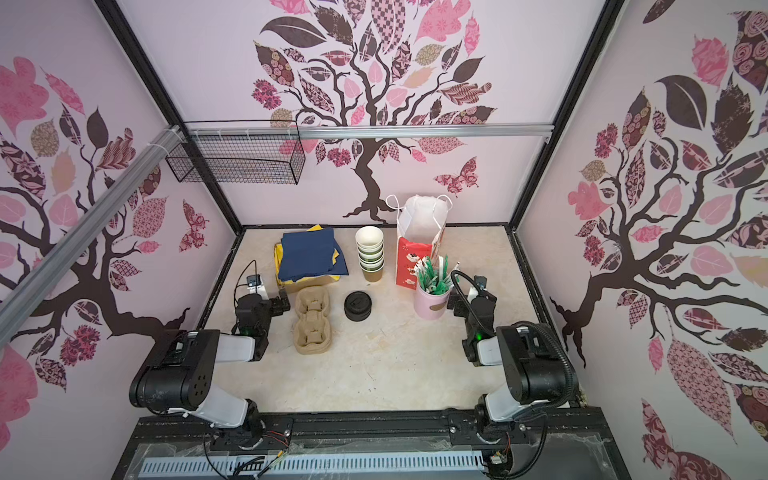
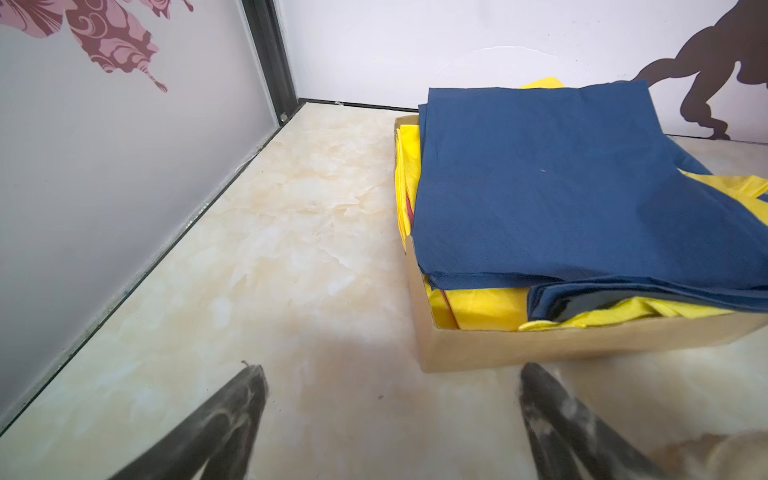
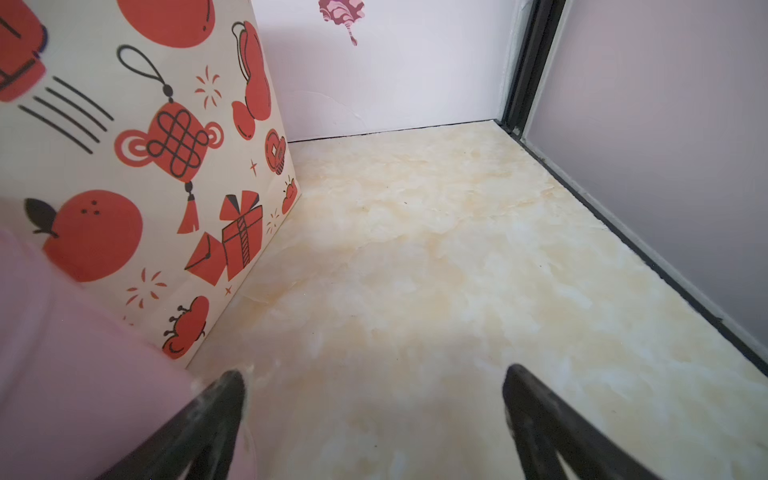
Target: Pack the takeout coffee
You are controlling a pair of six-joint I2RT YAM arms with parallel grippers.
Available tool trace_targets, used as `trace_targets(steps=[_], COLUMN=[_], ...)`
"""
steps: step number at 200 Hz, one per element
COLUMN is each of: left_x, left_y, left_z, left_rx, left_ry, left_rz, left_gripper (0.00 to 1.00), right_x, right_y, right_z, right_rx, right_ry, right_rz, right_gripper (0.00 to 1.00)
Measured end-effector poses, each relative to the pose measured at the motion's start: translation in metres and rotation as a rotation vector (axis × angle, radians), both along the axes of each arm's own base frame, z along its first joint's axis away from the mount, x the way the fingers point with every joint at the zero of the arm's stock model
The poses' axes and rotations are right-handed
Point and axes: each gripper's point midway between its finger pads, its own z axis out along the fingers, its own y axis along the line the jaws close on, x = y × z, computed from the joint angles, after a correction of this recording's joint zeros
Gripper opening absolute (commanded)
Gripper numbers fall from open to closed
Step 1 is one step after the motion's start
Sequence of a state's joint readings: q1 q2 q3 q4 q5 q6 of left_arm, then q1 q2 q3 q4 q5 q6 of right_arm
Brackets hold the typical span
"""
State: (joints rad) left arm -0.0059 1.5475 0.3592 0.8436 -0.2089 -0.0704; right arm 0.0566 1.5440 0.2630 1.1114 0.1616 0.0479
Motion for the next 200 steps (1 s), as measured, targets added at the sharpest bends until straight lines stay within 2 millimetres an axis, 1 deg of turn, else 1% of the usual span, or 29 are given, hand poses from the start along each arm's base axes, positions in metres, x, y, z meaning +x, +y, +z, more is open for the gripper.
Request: trace_targets(steps=[84, 143, 200], left_x=[0.0, 0.0, -0.0003], left_y=[0.0, 0.0, 0.0015], left_z=[0.0, 0.0, 0.0005], left_rx=[0.0, 0.0, 0.002], left_ry=[0.0, 0.0, -0.002], left_rz=[0.0, 0.0, 0.009], left_gripper=[0.97, 0.97, 0.97], right_x=[0.0, 0.0021, 0.0011], right_y=[0.0, 0.0002, -0.0017], right_z=[0.0001, 0.0057, 0.0067], right_rx=[0.0, 0.002, 0.002], right_ry=[0.0, -0.029, -0.034], right_rz=[0.0, 0.0, -0.011], right_gripper=[1.0, 1.0, 1.0])
